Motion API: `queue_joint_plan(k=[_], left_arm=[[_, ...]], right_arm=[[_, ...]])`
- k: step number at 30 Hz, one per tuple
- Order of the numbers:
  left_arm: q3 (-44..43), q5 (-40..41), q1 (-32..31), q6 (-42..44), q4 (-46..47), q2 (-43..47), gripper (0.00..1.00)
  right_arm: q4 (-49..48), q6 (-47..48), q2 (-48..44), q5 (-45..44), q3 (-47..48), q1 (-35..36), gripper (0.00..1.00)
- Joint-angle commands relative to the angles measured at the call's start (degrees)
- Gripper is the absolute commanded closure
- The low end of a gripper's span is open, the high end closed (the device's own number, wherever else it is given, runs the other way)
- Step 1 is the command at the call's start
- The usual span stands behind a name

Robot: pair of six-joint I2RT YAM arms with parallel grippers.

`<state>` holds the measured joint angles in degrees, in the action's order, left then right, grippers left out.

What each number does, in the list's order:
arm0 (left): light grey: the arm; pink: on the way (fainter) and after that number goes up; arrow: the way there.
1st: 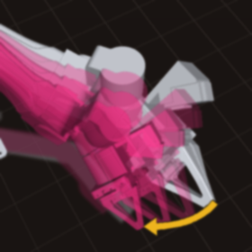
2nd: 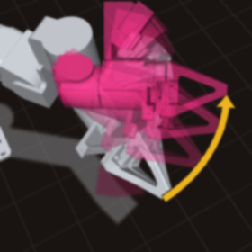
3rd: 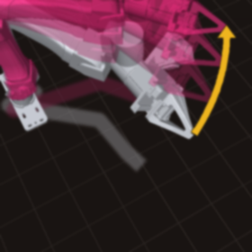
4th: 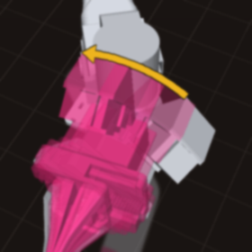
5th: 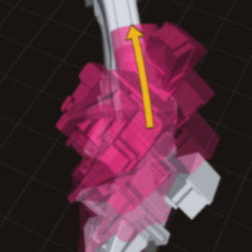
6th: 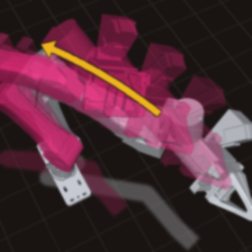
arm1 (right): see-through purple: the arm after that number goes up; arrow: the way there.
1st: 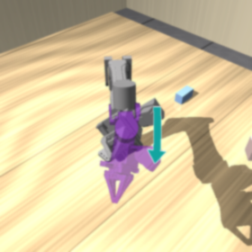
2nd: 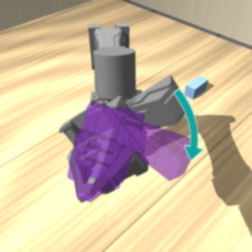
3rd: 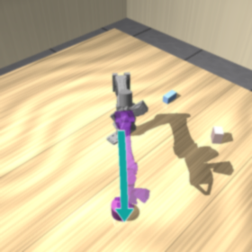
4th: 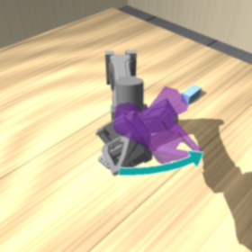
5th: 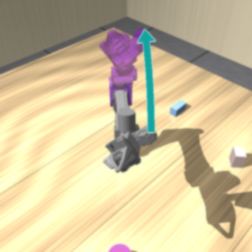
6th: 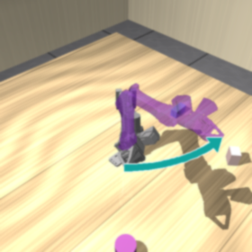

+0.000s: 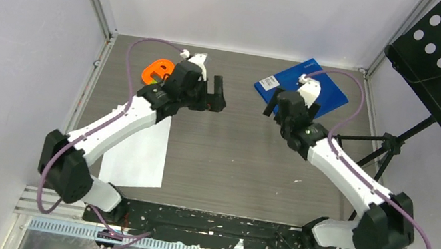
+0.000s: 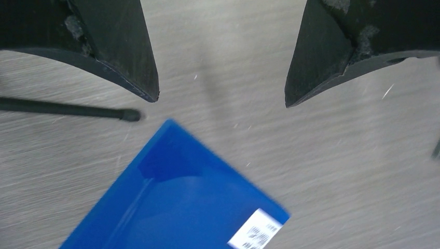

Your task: Put the files into the folder

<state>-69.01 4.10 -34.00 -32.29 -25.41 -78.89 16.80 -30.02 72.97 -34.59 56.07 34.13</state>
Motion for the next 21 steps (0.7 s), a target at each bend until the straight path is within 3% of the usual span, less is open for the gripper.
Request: queue_joint_plan(k=[1,9,21], left_arm=[[-4.99,-7.29,0.21,-3.04,6.96,-5.46,0.01],[-9.92,-11.34,1.95,-4.33,10.04,-13.59,0.01],[-18.33,-19.33,3.84,-11.84,17.5,-27.39,0.01]], right_arm=[[-2.21,-0.2,7.9,-0.6,7.33,-6.03,0.05],[-2.38,-4.7,27.55,5.65,19.14,-13.72,0.05],[-3.03,-7.83,45.14,16.76,29.54,-17.21,0.05]])
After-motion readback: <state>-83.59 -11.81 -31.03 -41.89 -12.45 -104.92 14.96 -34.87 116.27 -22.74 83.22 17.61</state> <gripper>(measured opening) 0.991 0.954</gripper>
